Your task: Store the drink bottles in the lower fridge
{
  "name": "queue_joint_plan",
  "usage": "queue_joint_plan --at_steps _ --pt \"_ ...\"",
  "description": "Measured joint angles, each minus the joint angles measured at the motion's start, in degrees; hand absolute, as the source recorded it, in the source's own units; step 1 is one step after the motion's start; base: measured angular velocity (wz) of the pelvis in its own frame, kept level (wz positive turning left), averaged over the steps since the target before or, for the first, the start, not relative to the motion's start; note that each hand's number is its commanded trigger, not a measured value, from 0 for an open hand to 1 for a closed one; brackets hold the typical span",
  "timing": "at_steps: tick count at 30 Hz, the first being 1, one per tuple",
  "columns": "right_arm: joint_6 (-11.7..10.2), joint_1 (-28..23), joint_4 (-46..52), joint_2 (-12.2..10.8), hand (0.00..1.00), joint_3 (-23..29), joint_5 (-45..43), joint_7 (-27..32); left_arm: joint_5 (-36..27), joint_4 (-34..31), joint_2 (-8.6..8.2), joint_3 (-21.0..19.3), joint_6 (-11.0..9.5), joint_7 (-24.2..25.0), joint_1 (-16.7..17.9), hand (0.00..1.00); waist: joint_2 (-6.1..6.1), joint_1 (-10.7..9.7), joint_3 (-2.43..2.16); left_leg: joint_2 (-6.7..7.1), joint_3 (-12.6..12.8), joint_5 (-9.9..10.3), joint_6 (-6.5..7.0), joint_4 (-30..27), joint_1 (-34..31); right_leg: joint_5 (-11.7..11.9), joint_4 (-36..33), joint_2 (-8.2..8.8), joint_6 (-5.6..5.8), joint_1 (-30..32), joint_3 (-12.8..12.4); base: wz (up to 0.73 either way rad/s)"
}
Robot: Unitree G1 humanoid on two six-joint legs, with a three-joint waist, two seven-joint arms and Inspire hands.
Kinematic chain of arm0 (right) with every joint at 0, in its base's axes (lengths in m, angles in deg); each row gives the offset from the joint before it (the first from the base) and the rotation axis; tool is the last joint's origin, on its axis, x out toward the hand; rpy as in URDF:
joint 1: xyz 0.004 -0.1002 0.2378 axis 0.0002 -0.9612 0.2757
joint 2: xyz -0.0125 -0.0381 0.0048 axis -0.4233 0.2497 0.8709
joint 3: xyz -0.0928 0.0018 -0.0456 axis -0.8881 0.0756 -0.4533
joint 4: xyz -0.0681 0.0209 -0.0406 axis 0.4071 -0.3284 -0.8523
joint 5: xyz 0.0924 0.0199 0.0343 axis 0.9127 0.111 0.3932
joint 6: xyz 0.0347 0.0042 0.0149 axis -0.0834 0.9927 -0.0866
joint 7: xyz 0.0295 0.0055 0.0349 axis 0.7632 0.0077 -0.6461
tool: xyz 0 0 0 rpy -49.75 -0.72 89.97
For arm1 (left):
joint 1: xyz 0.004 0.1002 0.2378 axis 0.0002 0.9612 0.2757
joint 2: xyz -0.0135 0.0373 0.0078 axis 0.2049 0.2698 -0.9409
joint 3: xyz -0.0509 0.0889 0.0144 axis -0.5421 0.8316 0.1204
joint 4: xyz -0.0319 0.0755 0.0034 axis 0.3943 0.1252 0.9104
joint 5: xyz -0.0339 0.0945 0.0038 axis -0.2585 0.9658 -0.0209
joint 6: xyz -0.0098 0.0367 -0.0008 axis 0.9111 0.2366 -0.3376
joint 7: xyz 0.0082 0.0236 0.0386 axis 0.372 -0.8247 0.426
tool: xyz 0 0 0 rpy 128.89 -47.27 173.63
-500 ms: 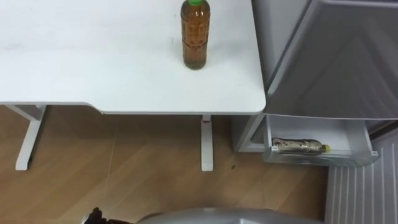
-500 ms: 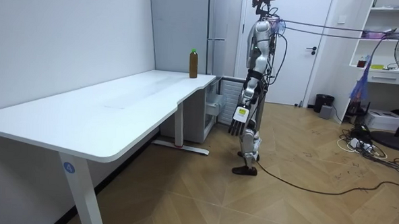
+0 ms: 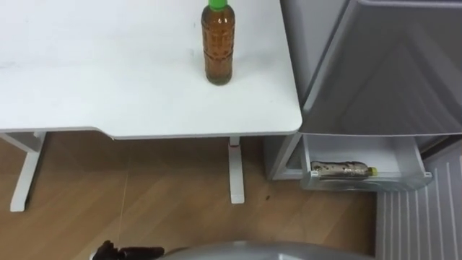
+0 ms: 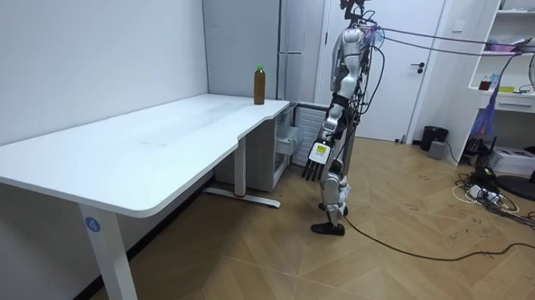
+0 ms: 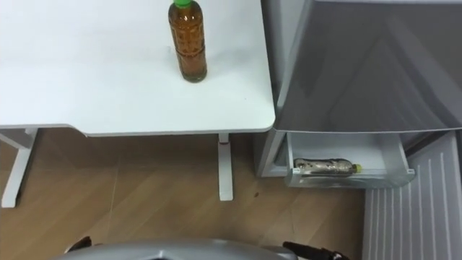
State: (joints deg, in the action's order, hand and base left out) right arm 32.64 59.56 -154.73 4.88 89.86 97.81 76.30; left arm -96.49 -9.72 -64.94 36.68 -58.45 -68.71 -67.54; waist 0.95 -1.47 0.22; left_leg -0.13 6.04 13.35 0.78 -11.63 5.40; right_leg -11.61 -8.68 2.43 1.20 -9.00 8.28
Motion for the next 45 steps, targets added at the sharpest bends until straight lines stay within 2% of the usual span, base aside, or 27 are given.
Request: queue_joint_plan --at_steps 3,4,6,8,13,16,19,22,23,25,26,28,31,36,39,45 --pt "0.0 -0.2 0.2 0.0 0.0 0.9 -0.2 0.0 -9.4 -0.8 -0.16 -4.2 0.0 -2.6 -0.4 0.0 -0.28 0.3 0.09 -0.06 0.0 0.1 -0.04 0.4 0.9 0.0 -0.1 -0.11 0.0 -0.2 -0.3 -0.04" --pt "0.0 -0.2 0.2 0.0 0.0 1.2 -0.4 0.0 -10.4 -1.5 -0.24 -4.9 0.0 -3.4 -0.3 0.0 -0.32 0.3 0.1 -0.05 0.0 0.1 -0.04 0.5 1.0 0.0 -0.1 -0.12 0.01 -0.3 -0.3 -0.05" --pt "0.0 -0.3 0.6 0.1 0.0 1.8 -0.6 -0.1 -15.3 -5.5 -0.34 -7.3 -0.2 -6.9 -0.3 0.0 -0.4 0.3 0.11 -0.05 -0.1 0.1 -0.04 0.8 1.2 0.0 -0.1 -0.15 0.01 -0.4 -0.3 0.0" --pt "0.0 -0.3 0.5 0.2 0.0 1.8 -0.6 0.0 -17.5 -7.0 -0.32 -8.1 -1.9 -9.2 -0.7 0.0 -0.34 0.3 0.16 -0.02 -0.1 0.1 -0.04 0.9 1.3 0.0 -0.2 -0.16 0.01 -0.4 -0.4 -0.04" --pt "-0.3 -0.6 0.9 0.4 0.0 2.3 -2.4 0.0 -17.4 -14.1 -0.27 -10.3 -4.5 -17.0 -1.1 0.0 -0.36 0.3 0.0 0.0 -0.1 0.1 -0.03 1.0 1.3 0.0 -0.2 -0.2 0.0 -0.1 -0.7 -0.05" --pt "-0.6 -1.3 0.8 0.5 0.0 2.4 -3.5 0.0 -17.4 -21.0 -0.32 -11.1 -6.1 -23.4 -0.7 0.0 -0.33 0.4 -0.11 0.0 -0.2 0.1 -0.03 0.8 1.2 0.0 -0.1 -0.24 0.0 0.0 -0.5 -0.01" --pt "-0.7 -1.5 0.8 0.5 0.0 2.4 -3.5 0.2 -17.4 -25.7 -0.4 -11.0 -6.5 -27.4 -0.7 0.0 -0.44 0.5 -0.2 0.0 -0.5 0.1 -0.03 0.8 1.2 0.0 -0.1 -0.31 0.0 0.0 -0.4 0.0" --pt "-0.8 -1.5 1.0 0.5 0.0 2.4 -3.5 1.3 -17.3 -29.7 -0.4 -10.8 -8.7 -31.4 -0.8 0.0 -0.72 0.5 -0.56 0.1 -1.8 0.1 -0.03 0.9 1.3 0.0 -0.1 -0.45 -0.07 -0.1 -0.4 0.02" --pt "-1.1 -1.5 1.0 0.5 0.0 2.4 -3.5 1.6 -16.7 -30.8 -0.41 -10.6 -9.0 -32.8 -0.9 0.0 -0.83 0.3 -0.76 0.11 -2.2 0.1 -0.04 0.8 1.3 0.0 -0.1 -0.48 -0.07 -0.2 -0.3 0.05" --pt "-1.6 -1.4 1.1 0.4 0.0 2.4 -4.6 1.8 -13.7 -32.7 -0.39 -10.0 -9.4 -34.5 -0.9 0.0 -0.86 0.3 -0.78 0.11 -2.2 0.1 -0.04 0.7 1.3 0.0 -0.1 -0.5 -0.07 -0.4 -0.1 0.02" --pt "-1.9 -1.3 1.1 0.4 0.0 2.3 -5.0 1.8 -11.5 -33.6 -0.4 -9.4 -10.2 -35.1 -0.9 0.0 -0.91 0.3 -0.74 0.13 -2.3 0.1 -0.05 0.6 1.3 0.0 0.0 -0.5 -0.07 -0.7 -0.2 0.07" --pt "-2.3 -1.4 1.0 0.1 0.0 2.3 -5.2 1.8 -9.2 -36.8 -0.41 -8.4 -10.4 -36.1 -0.9 0.0 -0.71 0.2 -0.67 0.26 -3.1 0.1 -0.04 0.2 1.3 0.0 0.0 -0.46 -0.07 -1.0 -0.1 0.11" --pt "-3.1 -1.4 1.0 0.0 0.0 2.3 -5.3 1.7 -5.9 -41.8 -0.25 -6.8 -12.6 -37.4 -0.8 0.0 -0.69 0.2 -0.58 0.35 -3.5 0.1 -0.04 0.2 1.5 0.0 0.1 -0.43 -0.07 -1.0 -0.1 -0.01" --pt "-3.8 -1.7 0.9 -0.1 0.0 2.2 -5.9 2.1 3.6 -49.4 -0.21 -6.5 -13.4 -37.2 -0.9 0.0 -0.61 0.2 -0.41 0.5 -4.3 0.1 -0.01 0.3 1.2 0.0 0.1 -0.48 -0.08 -0.9 -0.3 -0.02" --pt "-4.1 -1.6 0.4 0.0 0.0 1.7 -5.9 2.6 6.9 -54.5 -0.12 -5.3 -13.5 -36.8 -0.9 0.0 -0.5 0.1 -0.32 0.71 -4.6 0.1 0.0 0.0 1.0 0.0 0.3 -0.36 -0.12 -0.9 -0.2 0.0" --pt "-4.9 -1.4 0.4 -0.3 0.0 1.2 -5.8 2.3 9.5 -60.0 0.4 -3.6 -13.5 -32.5 -1.1 0.0 -0.41 -0.7 -0.33 0.88 -5.1 0.1 0.05 -0.2 0.7 0.0 1.0 -0.34 -0.13 -1.4 0.2 0.03"
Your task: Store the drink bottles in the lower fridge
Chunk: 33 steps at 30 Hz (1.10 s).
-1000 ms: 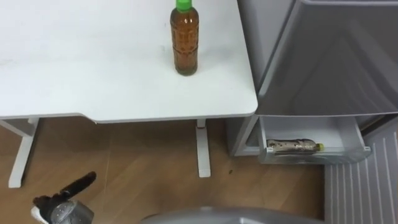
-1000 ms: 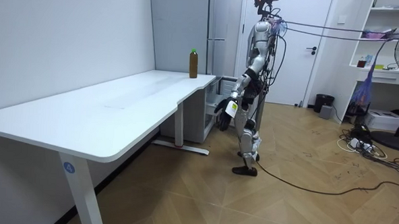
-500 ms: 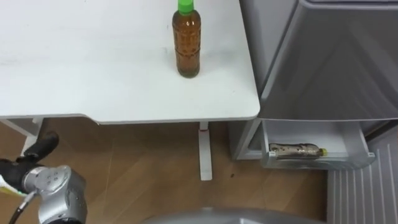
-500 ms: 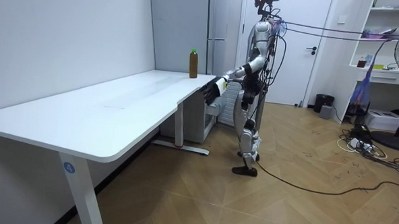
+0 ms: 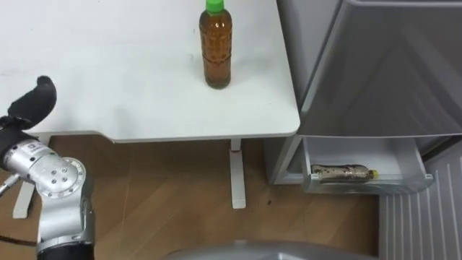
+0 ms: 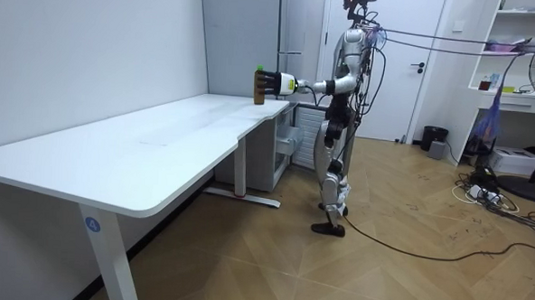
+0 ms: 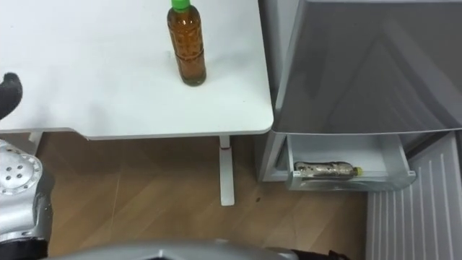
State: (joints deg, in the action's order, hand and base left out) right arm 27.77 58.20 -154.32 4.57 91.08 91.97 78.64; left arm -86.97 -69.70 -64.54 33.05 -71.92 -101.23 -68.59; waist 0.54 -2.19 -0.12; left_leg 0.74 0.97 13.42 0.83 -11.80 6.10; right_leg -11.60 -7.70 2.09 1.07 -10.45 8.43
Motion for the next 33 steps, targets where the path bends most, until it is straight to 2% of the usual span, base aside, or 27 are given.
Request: queue_joint_plan --at_steps 2,4,9,11,16,19,24,31,33 --pt "-0.7 0.0 -0.1 -0.3 0.0 0.0 0.0 -0.2 0.1 -0.1 -0.01 1.2 0.0 2.2 0.0 0.0 0.02 -0.7 0.02 -0.01 -0.3 0.0 0.0 -0.1 -0.4 0.0 0.0 0.0 0.0 0.5 0.4 0.1" --pt "-1.3 0.2 -0.2 -0.3 0.0 -0.1 0.1 -0.9 0.0 -0.1 0.02 2.9 0.0 4.8 -0.1 0.0 -0.09 -0.8 0.32 -0.06 -0.3 0.0 0.0 0.0 -0.5 0.0 0.0 -0.05 -0.02 0.5 0.3 0.02" --pt "-1.9 0.4 -0.2 -0.3 0.0 0.0 0.2 -1.3 -0.6 -0.1 0.02 7.9 0.0 13.2 -1.5 0.0 -0.2 -1.2 0.46 -0.06 -0.3 0.1 0.08 0.0 -0.5 0.0 -0.1 -0.04 -0.03 0.6 0.1 0.0" --pt "-1.9 0.5 -0.2 -0.3 0.0 0.1 -0.1 -1.3 -0.6 -0.2 0.01 8.2 0.1 15.6 -2.4 0.0 -0.35 -1.1 0.48 -0.09 -0.3 0.1 0.07 0.1 -0.5 0.0 -0.1 -0.06 -0.03 0.7 0.0 -0.02" --pt "-1.8 1.2 -0.3 -0.2 0.0 1.1 -1.1 -2.1 -0.7 -1.6 -0.03 8.5 1.0 20.8 -4.0 0.0 -0.73 -2.6 0.41 -0.07 -0.3 0.1 0.08 0.2 -1.0 0.0 -0.2 -0.1 -0.04 1.3 -0.4 -0.05" --pt "-1.3 1.2 -0.5 -0.1 0.0 1.1 -0.8 -2.5 -1.4 -1.6 -0.02 9.1 2.2 23.9 -5.3 0.0 -0.76 -2.9 0.41 -0.1 0.1 0.1 0.08 0.2 -0.7 0.0 -0.2 -0.1 -0.05 1.4 -0.5 -0.05" --pt "-1.2 1.0 -0.5 -0.1 0.0 1.1 -0.8 -2.5 -4.1 -1.6 -0.06 9.5 5.1 28.9 -5.4 0.0 -0.79 -2.9 0.43 -0.14 0.5 0.1 0.08 0.1 -0.4 0.1 -0.2 -0.08 -0.09 1.3 -0.8 -0.04" --pt "-1.3 1.1 -0.7 -0.1 0.0 1.1 -0.9 -2.3 -9.9 -1.5 -0.09 8.8 5.7 32.2 -6.0 0.0 -0.8 -3.6 0.52 -0.23 0.5 0.1 0.08 0.2 -0.4 0.1 -0.5 -0.13 -0.1 1.4 -0.8 0.0" --pt "-1.3 1.2 -0.7 -0.2 0.0 1.1 -0.8 -2.4 -11.7 -1.5 -0.09 8.5 5.8 33.1 -6.9 0.0 -0.73 -3.7 0.71 -0.3 0.5 0.1 0.08 0.2 -0.4 0.1 -0.8 -0.18 -0.09 1.4 -0.9 0.0"
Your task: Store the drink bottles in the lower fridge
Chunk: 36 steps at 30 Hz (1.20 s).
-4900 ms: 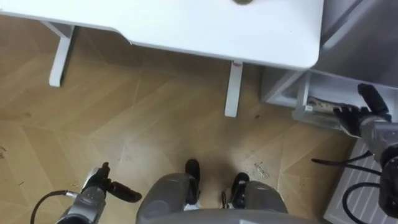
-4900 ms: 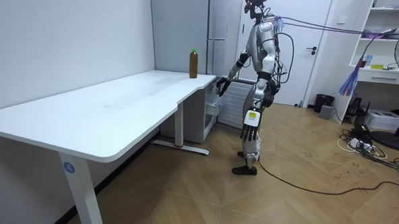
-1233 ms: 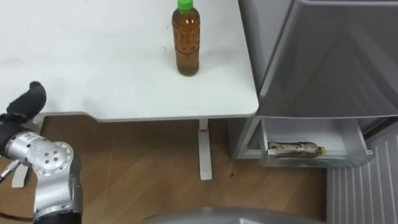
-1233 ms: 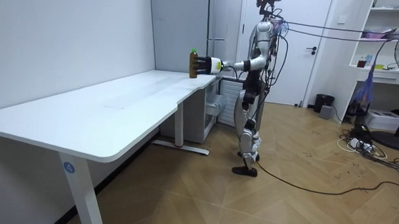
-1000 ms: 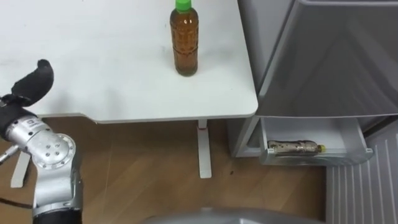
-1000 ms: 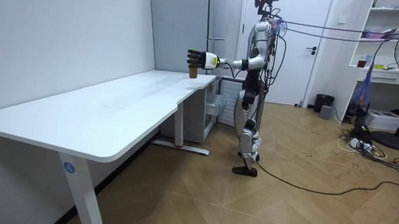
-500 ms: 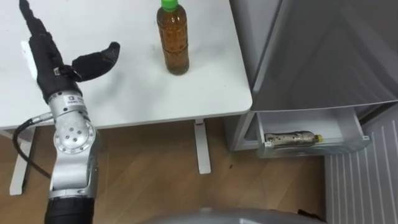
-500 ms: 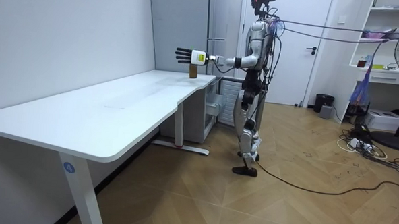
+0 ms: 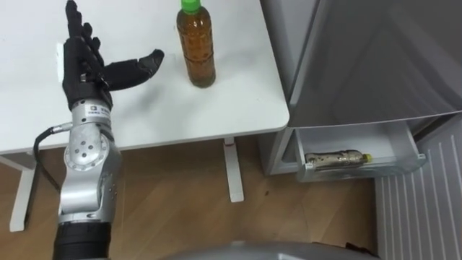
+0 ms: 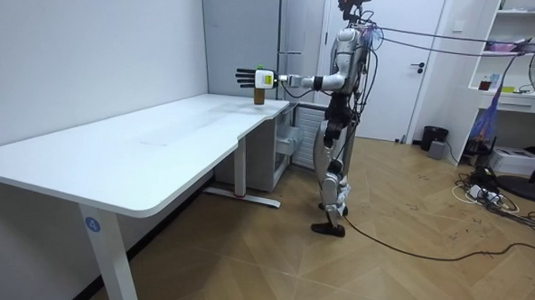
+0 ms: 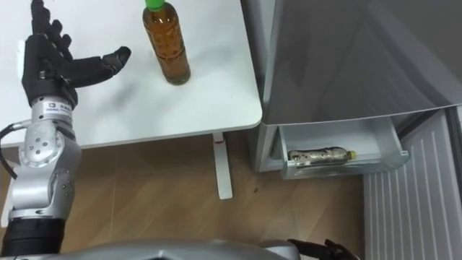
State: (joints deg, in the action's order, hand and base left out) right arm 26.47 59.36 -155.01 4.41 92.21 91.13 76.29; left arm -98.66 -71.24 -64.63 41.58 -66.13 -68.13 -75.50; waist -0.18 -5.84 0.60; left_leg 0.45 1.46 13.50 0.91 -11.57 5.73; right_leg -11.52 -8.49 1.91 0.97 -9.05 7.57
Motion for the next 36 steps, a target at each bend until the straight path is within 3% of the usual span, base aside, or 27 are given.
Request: queue_joint_plan --at_steps 7,14,21,30,36 --pt "0.6 0.0 0.1 0.1 0.0 0.1 0.0 -0.1 -3.0 0.0 0.24 0.1 0.8 3.3 -1.2 0.0 -0.07 -0.2 0.11 -0.01 0.1 0.0 0.0 0.0 0.0 0.0 -0.1 -0.04 0.0 0.0 -0.6 0.0" --pt "1.2 0.0 0.1 0.5 0.0 0.6 0.0 -0.1 -2.8 0.0 0.5 0.2 4.0 6.8 -2.2 0.0 -0.75 -0.5 0.37 -0.01 0.4 0.0 0.02 0.0 0.2 0.0 -0.2 -0.09 0.0 0.0 -1.3 -0.02" --pt "2.5 -0.3 -0.3 2.0 0.0 1.2 -1.8 -0.3 -2.7 0.0 0.65 0.1 4.6 8.6 -3.5 0.0 -1.74 -2.0 -0.01 -0.13 1.2 0.0 0.02 0.7 0.9 0.0 -0.3 -0.17 0.0 -0.1 -1.6 -0.05" --pt "4.9 -0.8 -1.7 2.1 0.0 1.4 -7.9 -0.2 -2.0 1.6 0.7 0.2 6.4 11.3 -6.8 0.0 -1.1 -3.4 0.38 -0.15 1.5 0.0 0.03 0.7 1.0 0.0 -0.3 -0.25 0.0 0.2 -2.7 -0.03" --pt "6.2 -0.6 -1.8 2.1 0.0 1.3 -13.0 -0.1 -0.5 1.8 0.69 0.4 6.8 13.9 -7.1 0.0 -1.14 -3.7 0.35 -0.2 1.6 0.0 0.03 0.5 0.9 0.0 -0.8 -0.26 0.0 0.9 -2.8 -0.02"
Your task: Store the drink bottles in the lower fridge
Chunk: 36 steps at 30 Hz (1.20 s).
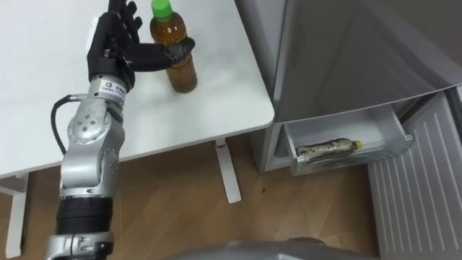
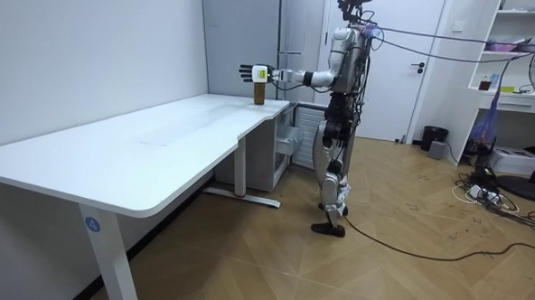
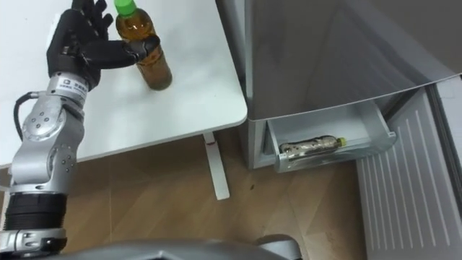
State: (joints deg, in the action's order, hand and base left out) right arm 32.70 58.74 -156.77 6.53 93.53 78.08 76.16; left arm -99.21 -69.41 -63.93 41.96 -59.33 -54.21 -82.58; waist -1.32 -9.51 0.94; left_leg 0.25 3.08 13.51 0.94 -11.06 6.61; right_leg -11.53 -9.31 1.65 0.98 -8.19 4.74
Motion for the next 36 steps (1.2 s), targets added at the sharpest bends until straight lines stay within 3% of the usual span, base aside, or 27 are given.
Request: queue_joint_plan --at_steps 8,14,25,36 --pt "1.3 -0.1 0.0 0.0 0.0 -0.1 -2.8 0.2 1.1 1.8 0.1 0.1 1.3 1.3 -0.9 0.0 0.06 0.1 0.03 -0.11 0.1 0.0 0.01 -0.4 0.0 0.0 -0.6 -0.07 0.0 0.1 0.0 0.0" --pt "2.5 0.0 0.0 0.0 0.0 -0.1 -2.9 0.7 1.0 3.2 0.1 0.2 2.0 2.3 -1.2 0.0 -0.3 -0.2 -0.2 -0.28 0.1 0.0 -0.01 -0.6 -0.1 0.1 -0.7 -0.23 -0.09 0.1 0.0 0.0" --pt "2.5 0.6 0.1 -0.1 0.0 -0.1 -2.9 2.0 1.0 3.8 0.17 0.5 2.2 2.3 -2.5 0.0 -0.52 -1.2 -0.35 -0.29 0.2 0.0 -0.01 -0.6 0.0 0.1 -0.6 -0.24 -0.09 0.1 -0.1 0.0" --pt "2.4 0.8 0.2 -0.1 0.0 -0.1 -2.5 3.4 0.6 6.1 0.35 0.7 2.2 2.2 -2.6 0.0 -0.29 -1.4 -0.2 -0.35 0.1 0.0 -0.02 -0.5 0.0 0.1 -0.6 -0.31 -0.15 0.0 -0.1 0.0"
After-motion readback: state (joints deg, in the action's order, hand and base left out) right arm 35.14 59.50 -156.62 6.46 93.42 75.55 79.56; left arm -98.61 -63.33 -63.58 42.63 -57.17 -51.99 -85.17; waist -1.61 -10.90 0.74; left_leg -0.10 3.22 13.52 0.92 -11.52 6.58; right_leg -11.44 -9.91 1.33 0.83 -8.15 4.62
